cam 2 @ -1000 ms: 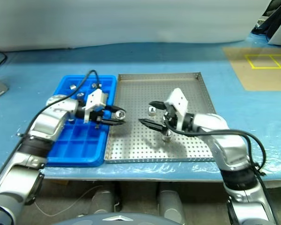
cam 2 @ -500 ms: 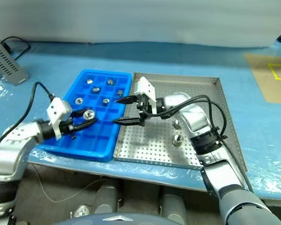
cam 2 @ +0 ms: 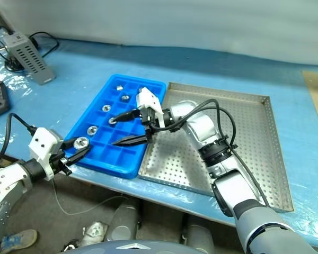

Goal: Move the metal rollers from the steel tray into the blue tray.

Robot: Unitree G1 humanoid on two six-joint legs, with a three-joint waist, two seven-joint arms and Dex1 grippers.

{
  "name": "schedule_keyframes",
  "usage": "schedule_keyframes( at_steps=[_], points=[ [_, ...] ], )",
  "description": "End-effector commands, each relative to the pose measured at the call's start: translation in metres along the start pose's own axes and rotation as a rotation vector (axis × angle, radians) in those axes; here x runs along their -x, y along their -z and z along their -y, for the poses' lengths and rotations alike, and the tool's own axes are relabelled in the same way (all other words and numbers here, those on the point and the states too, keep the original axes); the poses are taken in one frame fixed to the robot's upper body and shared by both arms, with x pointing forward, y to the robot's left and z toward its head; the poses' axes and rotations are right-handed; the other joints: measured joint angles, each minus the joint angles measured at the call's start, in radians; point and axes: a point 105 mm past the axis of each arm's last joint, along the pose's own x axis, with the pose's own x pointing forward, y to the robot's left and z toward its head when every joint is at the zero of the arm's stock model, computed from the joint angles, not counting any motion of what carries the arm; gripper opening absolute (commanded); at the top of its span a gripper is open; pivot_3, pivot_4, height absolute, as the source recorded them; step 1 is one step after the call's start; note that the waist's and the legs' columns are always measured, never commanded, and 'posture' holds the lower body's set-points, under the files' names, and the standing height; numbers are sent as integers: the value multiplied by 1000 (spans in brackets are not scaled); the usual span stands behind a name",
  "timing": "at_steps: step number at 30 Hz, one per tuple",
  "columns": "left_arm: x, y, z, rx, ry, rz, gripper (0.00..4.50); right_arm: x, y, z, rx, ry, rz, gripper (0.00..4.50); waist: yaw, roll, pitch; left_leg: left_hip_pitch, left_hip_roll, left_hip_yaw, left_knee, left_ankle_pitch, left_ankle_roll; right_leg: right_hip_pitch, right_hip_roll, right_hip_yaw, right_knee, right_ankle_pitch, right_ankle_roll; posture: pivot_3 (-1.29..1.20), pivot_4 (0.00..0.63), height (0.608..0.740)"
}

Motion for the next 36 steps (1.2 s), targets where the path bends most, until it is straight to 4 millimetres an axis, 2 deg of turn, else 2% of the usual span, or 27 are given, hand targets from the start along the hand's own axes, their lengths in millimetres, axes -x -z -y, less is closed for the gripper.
schedule_keyframes(
  at_steps=[1, 5, 7, 8, 12, 18, 25, 28, 32, 36],
  points=[
    [-6, -6, 0, -10, -7, 39, 1733, 0, -10, 1, 46, 0, 12, 3987, 4, 0, 0, 0, 0, -1, 0, 0, 0, 0, 0, 0, 0, 0, 0, 448, 150, 740],
    [-12, 6, 7, 8, 36, 3, 1733, 4, -8, 2, 51, 24, 2, 3987, 4, 0, 0, 0, 0, -1, 0, 0, 0, 0, 0, 0, 0, 0, 0, 407, 150, 740],
    [-13, 11, 5, 23, 31, -9, 1733, 6, -7, 3, 54, 39, -2, 3987, 1, 0, 0, 0, 0, -1, 0, 1, -1, -1, 1, 0, 0, 0, 0, 397, 150, 740],
    [-13, 14, 3, 28, 29, -17, 2447, 7, -7, 3, 56, 48, -4, 3987, -1, 0, 0, 0, -1, -1, 0, 1, -1, -1, 1, 0, 0, 0, 0, 388, 150, 740],
    [-15, 20, -2, 4, 28, -38, 3679, 9, -6, 3, 58, 71, -4, 3987, -3, 0, 0, 1, -2, -1, -1, 1, -2, 0, 2, 0, 1, 0, 0, 367, 150, 740],
    [-23, 5, -6, -32, 59, 9, 3679, 10, -7, 2, 58, 99, 6, 3987, -5, 0, 0, 1, -2, -1, 0, 1, -2, -1, 2, 1, 1, 0, 0, 325, 150, 740],
    [-41, -35, -1, -78, 206, 108, 3679, 29, -7, 8, 60, 205, 1, 3987, -18, 0, 0, 1, -4, 3, 1, 2, -3, 0, 1, 1, 4, 0, 0, 218, 150, 740],
    [-56, -51, 2, -97, 282, 138, 3679, 44, -5, 13, 58, 300, -8, 3987, -37, 0, 0, 1, -4, 5, 2, 2, -4, 0, 1, 1, 5, 0, 0, 156, 150, 740],
    [-80, -60, 11, -136, 392, 145, 3679, 65, 1, 17, 61, 436, -33, 3987, -69, -1, -1, 1, -4, 6, 3, 3, -5, 0, 1, 1, 6, 1, 0, 44, 150, 740],
    [-104, -68, 23, -164, 516, 162, 3679, 83, 7, 7, 50, 547, -48, 3987, -107, -1, -1, 0, -5, 6, 5, 5, -7, 0, 1, 2, 5, 1, 1, -90, 150, 740]
  ],
)
